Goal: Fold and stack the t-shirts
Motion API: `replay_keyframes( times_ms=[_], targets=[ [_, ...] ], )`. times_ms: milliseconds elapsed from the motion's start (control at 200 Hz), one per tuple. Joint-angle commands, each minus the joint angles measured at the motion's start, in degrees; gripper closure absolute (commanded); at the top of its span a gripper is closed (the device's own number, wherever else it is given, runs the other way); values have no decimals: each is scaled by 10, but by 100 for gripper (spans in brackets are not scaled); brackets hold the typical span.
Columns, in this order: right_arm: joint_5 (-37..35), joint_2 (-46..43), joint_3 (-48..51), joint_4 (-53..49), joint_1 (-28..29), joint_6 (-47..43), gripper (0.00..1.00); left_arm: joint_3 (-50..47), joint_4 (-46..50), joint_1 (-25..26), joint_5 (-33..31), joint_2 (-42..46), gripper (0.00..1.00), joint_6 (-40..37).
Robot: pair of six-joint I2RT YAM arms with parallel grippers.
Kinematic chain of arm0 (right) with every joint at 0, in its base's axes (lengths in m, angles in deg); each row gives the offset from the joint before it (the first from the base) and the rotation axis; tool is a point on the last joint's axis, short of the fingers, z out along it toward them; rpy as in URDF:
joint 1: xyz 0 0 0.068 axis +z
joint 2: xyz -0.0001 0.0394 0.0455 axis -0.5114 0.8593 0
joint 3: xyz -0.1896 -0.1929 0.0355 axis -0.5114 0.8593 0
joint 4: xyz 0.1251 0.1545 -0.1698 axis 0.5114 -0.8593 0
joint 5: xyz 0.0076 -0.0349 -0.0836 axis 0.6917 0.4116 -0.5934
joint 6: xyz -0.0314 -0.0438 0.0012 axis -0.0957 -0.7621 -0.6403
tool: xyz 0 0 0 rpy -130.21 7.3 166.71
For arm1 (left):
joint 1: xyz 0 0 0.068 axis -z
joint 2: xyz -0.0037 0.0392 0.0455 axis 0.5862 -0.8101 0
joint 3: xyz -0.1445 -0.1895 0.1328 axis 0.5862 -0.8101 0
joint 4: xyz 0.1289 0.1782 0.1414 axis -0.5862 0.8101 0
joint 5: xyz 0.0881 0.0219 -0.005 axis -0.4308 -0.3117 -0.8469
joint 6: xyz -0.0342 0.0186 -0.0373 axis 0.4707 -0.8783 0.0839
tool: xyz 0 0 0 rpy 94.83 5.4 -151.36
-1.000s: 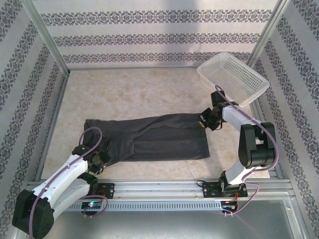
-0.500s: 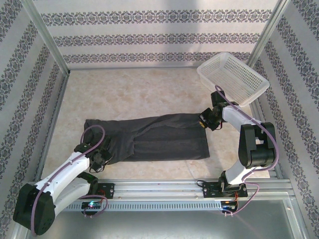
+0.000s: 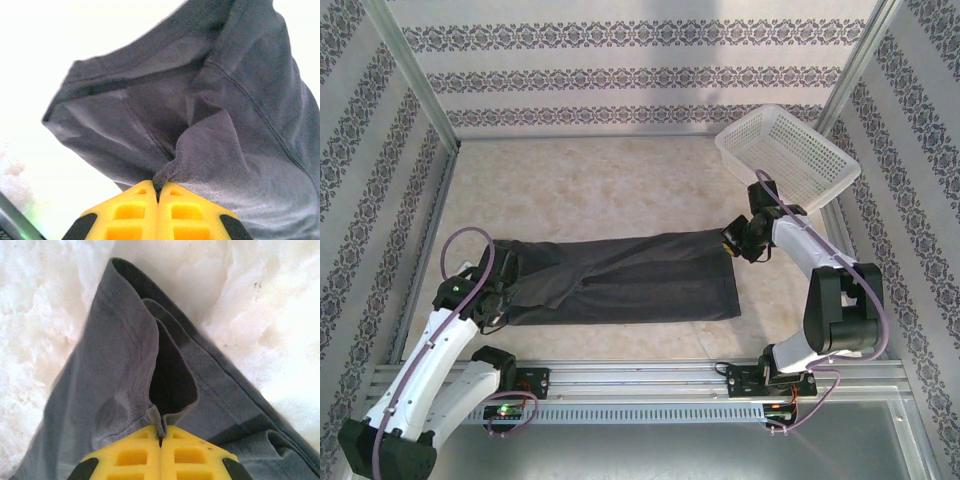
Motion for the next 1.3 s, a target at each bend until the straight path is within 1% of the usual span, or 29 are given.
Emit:
replay_keyframes(
  times_ms=[0,165,270,365,495,600,774,974,1074,1294],
  targets=[
    [-11,-28,21,-33,-2,-12,100,24,64,-25,-40,1,100,-14],
    [-12,-41,42,-37,-3,-13,100,27,72,-56,-29,7,100,-13],
    [-13,-51,55,-39,-2,-13,100,19,71,-63,-14,6,100,-11],
    [-16,-59,68,-40,-1,-17,100,4,70,-64,21,6,100,1],
    [-19,-58,93,-38,0,-26,100,-28,76,-63,84,22,100,43],
    [-31,-56,107,-34,1,-37,100,-39,94,-63,113,44,100,72],
    [-54,-35,107,-33,1,-68,100,-57,113,-59,163,43,100,73],
    [-64,-15,86,-35,4,-89,100,-71,125,-56,180,34,100,57],
    [-65,-10,78,-34,7,-96,100,-84,104,-49,217,29,100,58],
    [-60,4,67,-31,16,-100,100,-38,105,-31,227,24,100,72]
  ],
)
